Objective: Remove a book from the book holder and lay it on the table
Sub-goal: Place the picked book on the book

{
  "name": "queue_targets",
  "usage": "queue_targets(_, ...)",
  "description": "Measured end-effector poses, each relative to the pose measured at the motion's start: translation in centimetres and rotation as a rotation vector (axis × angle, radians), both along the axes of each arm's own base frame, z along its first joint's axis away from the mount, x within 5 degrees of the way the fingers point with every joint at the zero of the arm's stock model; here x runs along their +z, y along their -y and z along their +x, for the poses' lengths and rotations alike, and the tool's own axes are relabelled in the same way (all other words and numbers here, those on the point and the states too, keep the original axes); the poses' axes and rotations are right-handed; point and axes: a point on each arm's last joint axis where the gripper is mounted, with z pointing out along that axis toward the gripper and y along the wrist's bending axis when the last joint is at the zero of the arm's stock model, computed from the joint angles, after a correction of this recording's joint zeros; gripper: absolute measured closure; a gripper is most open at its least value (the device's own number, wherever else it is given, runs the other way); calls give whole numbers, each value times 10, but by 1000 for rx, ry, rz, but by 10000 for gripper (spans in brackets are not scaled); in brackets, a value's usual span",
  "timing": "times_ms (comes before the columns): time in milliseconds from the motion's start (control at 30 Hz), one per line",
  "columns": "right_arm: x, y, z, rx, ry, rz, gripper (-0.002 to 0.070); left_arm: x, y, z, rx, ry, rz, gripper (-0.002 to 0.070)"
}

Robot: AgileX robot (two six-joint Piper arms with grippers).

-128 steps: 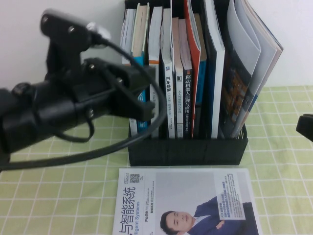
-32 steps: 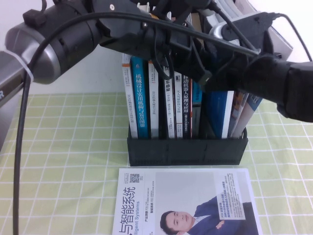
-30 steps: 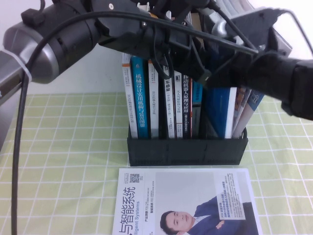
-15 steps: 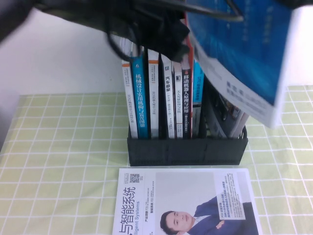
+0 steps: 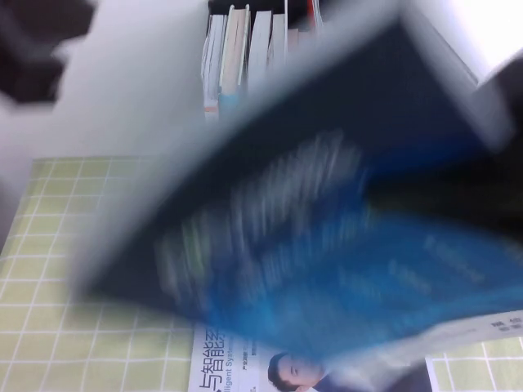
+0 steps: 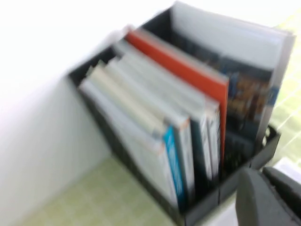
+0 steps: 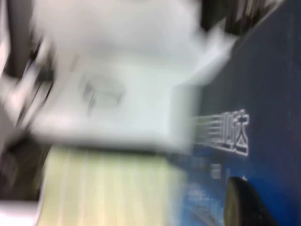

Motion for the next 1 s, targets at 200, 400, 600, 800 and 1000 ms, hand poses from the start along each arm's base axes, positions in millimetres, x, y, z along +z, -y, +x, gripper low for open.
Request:
queue_targets(200,-55,-30,24,64,-25,-380,548,-48,-30,-37,161,-143,-71,678)
queue_targets(400,-98,-65,38,-136,153,-770,548,-101,-34,-59,144,-260,-140,678)
queue_targets(600,-138,-115,40,-292,290,-926,548,-136,-30,-61,136,-344,-164,678)
queue_targets(800,-191,-160,38,-310,364,-1014,548,-137,-29,-59,123,-321,-163,678)
queue_targets(1000,-219,-180,25,-370,388,-1047,548,-137,-29,-59,116,-312,-155,678)
